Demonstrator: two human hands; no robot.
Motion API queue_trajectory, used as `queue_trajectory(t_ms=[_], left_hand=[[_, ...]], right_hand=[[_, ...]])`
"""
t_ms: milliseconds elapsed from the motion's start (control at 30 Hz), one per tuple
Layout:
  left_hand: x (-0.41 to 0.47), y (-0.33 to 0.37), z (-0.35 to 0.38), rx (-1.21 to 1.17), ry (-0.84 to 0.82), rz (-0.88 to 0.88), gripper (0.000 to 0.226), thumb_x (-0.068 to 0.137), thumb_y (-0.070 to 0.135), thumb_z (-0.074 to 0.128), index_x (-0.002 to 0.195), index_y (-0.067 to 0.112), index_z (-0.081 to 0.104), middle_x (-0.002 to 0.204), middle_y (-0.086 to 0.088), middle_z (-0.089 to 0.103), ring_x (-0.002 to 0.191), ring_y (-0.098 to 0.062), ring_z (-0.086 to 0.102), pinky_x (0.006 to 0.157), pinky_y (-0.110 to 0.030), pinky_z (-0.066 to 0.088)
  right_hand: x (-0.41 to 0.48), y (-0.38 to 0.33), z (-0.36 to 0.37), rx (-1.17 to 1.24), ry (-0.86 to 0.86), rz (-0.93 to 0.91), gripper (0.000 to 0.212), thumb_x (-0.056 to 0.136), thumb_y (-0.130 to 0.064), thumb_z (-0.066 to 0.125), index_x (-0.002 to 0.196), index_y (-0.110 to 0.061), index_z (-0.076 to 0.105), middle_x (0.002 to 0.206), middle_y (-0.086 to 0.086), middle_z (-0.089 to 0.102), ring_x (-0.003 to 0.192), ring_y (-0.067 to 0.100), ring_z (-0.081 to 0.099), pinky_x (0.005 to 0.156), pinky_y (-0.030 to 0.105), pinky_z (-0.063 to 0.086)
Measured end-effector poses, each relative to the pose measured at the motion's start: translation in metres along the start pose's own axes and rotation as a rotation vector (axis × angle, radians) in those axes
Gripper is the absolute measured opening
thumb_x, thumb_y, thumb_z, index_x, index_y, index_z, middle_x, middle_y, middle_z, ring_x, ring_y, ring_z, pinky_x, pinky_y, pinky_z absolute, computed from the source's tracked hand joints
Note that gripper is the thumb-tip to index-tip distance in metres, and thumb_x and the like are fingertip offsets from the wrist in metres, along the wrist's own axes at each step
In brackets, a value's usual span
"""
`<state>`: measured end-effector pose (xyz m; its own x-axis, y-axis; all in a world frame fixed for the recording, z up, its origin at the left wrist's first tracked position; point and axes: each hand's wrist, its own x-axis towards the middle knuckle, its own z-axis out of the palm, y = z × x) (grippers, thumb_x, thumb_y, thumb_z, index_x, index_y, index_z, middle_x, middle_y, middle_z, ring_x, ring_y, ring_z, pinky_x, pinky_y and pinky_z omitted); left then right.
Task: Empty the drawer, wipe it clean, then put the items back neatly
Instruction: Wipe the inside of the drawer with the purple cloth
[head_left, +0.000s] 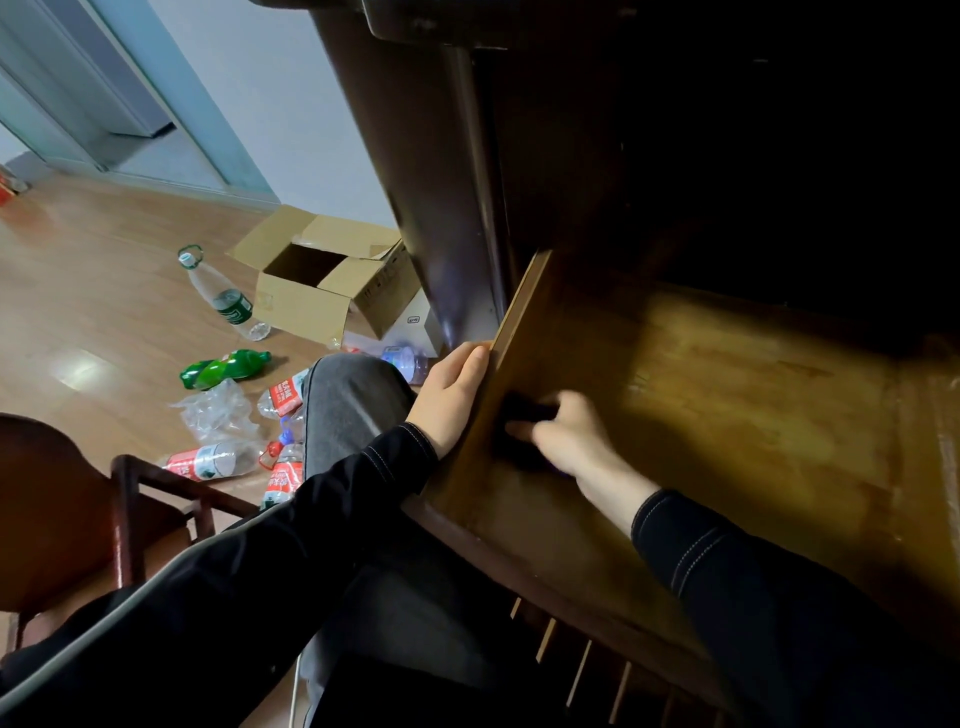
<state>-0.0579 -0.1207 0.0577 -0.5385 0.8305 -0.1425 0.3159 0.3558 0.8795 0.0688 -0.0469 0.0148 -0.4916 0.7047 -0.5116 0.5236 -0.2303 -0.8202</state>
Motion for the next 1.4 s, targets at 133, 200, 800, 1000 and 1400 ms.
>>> queue_trajectory(t_ms=[133,200,800,1000,1400], left_hand=[[0.001,-0.002,0.000,-0.013,0.005,0.011,0.027,0.109,0.031,0.034,0.116,0.022,0.059,0.114,-0.007,0.065,0.108,-0.022,0.061,0.102,-0.038,0.046],[0.001,-0.002,0.001,-0.020,0.010,0.014,0.030,0.108,0.029,0.035,0.116,0.017,0.061,0.113,-0.011,0.066,0.107,-0.025,0.062,0.102,-0.041,0.047],[0.002,-0.005,0.002,0.021,0.049,0.014,0.035,0.109,0.028,0.036,0.120,0.010,0.064,0.111,-0.012,0.068,0.110,-0.028,0.062,0.104,-0.048,0.045],[0.002,-0.006,0.003,0.016,0.024,0.010,0.036,0.108,0.033,0.034,0.120,0.015,0.062,0.111,-0.008,0.068,0.106,-0.023,0.063,0.102,-0.043,0.048],[0.005,-0.007,0.000,0.322,0.051,0.215,0.032,0.108,0.026,0.036,0.124,0.009,0.057,0.112,-0.009,0.064,0.104,-0.021,0.059,0.094,-0.034,0.044]], right_hand=[[0.002,0.003,0.002,-0.147,0.011,-0.092,0.035,0.079,-0.033,0.083,0.101,-0.032,0.056,0.113,-0.002,0.068,0.103,0.022,0.065,0.091,0.041,0.055],[-0.006,0.011,0.008,-0.248,-0.041,-0.110,0.037,0.075,-0.032,0.083,0.098,-0.035,0.055,0.111,-0.005,0.068,0.104,0.021,0.065,0.092,0.042,0.055],[-0.037,-0.002,0.000,-0.126,-0.492,-0.089,0.034,0.074,-0.022,0.088,0.101,-0.016,0.068,0.100,0.005,0.073,0.083,0.012,0.067,0.067,0.018,0.053],[-0.041,0.004,0.019,-0.292,-0.444,-0.050,0.053,0.084,-0.014,0.080,0.130,-0.010,0.053,0.116,0.002,0.060,0.101,0.017,0.055,0.084,0.024,0.046],[-0.087,-0.004,-0.063,-0.097,-0.716,-0.345,0.028,0.079,-0.008,0.085,0.076,-0.031,0.068,0.074,-0.015,0.062,0.071,-0.001,0.055,0.065,0.014,0.043]])
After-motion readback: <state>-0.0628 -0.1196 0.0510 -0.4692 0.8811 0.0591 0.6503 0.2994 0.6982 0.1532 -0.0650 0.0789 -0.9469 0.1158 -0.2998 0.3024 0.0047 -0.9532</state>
